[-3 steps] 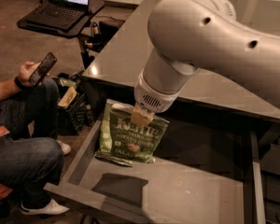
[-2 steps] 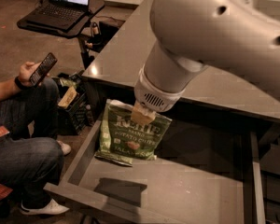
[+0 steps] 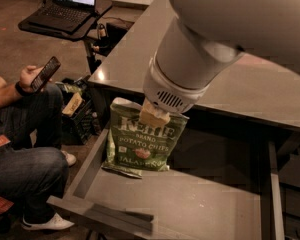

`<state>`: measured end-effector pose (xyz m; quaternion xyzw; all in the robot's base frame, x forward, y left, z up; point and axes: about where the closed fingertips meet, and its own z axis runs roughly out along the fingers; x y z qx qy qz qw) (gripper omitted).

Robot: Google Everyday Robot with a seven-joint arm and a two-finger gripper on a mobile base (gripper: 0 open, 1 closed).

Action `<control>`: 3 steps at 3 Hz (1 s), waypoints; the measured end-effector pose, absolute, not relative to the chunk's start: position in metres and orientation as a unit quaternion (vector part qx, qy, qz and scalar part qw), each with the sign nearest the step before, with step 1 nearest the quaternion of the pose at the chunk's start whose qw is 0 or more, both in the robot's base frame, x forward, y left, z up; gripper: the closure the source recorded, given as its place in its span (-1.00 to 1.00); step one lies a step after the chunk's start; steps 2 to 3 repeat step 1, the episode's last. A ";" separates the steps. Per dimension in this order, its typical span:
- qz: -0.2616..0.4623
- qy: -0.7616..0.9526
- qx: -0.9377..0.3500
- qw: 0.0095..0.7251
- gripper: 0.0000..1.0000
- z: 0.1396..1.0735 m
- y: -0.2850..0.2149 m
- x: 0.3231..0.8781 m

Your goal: Pick green jalapeno chip bag from top drawer and place on counter

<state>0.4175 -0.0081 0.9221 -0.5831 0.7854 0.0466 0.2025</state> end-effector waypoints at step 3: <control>0.046 0.785 -0.584 0.203 1.00 0.924 -0.008 0.417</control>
Offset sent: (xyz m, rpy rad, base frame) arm 0.0000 0.0000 0.0000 0.0000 0.0000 0.0000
